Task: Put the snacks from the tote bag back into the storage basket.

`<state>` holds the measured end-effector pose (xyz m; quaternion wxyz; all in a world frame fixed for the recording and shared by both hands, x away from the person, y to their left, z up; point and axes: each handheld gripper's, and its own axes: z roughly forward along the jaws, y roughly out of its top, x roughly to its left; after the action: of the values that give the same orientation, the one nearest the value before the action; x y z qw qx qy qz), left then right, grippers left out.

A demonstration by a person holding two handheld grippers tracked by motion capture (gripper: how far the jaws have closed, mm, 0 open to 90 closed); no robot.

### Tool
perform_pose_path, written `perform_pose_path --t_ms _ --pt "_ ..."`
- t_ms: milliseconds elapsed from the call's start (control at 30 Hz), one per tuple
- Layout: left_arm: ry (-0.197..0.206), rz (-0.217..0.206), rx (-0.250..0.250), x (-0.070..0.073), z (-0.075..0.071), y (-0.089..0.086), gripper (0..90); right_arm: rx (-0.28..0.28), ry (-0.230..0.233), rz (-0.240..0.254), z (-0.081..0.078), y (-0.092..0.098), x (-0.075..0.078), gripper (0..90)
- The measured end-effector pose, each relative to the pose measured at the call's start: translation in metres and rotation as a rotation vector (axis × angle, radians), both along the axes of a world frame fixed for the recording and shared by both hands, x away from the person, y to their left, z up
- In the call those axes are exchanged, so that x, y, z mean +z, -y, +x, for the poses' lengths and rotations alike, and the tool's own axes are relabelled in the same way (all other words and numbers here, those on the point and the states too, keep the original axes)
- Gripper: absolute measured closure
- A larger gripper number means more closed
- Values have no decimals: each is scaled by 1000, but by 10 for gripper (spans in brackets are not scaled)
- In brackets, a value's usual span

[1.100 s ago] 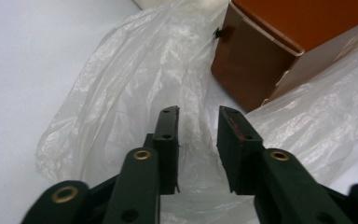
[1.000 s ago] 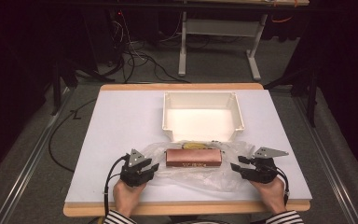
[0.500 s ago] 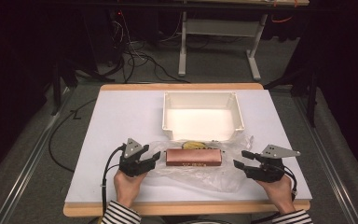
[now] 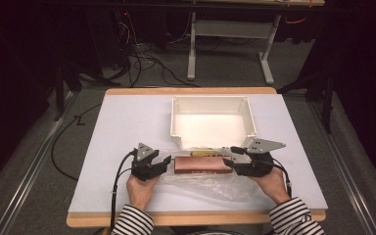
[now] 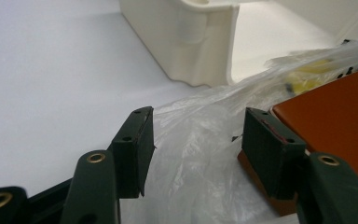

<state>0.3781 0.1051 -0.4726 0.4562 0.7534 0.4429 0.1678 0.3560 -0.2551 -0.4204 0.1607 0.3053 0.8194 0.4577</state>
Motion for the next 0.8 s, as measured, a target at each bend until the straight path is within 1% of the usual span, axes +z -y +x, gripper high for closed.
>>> perform_pose_path --t_ms 33,100,200,267,367,400,500,633,667,733,800 --pt "-3 5 0 -2 0 0 442 15 -7 -6 2 -4 -1 442" --pt "-7 3 6 -6 1 0 443 40 -25 -35 6 -10 -4 436" --pt "-12 12 8 -10 1 1 443 63 -38 -72 13 -16 -7 433" --pt "-11 26 10 -11 1 2 441 64 -44 -74 14 -16 -7 432" --pt "-13 32 13 -11 1 3 430 80 -52 -82 15 -18 -8 430" --pt "-25 25 15 -11 2 2 423 91 -59 -85 16 -19 -9 424" --pt "-34 20 15 -12 3 2 416 105 -60 -90 16 -20 -10 420" --pt "-38 30 12 -12 3 3 407 121 -69 -113 18 -24 -14 398" --pt "-43 33 10 -12 4 3 399 123 -85 -103 20 -23 -15 388" --pt "-55 42 6 -12 5 4 395 126 -89 -98 21 -23 -15 387" --pt "-60 52 6 -13 5 5 392 138 -105 -88 21 -22 -16 385"
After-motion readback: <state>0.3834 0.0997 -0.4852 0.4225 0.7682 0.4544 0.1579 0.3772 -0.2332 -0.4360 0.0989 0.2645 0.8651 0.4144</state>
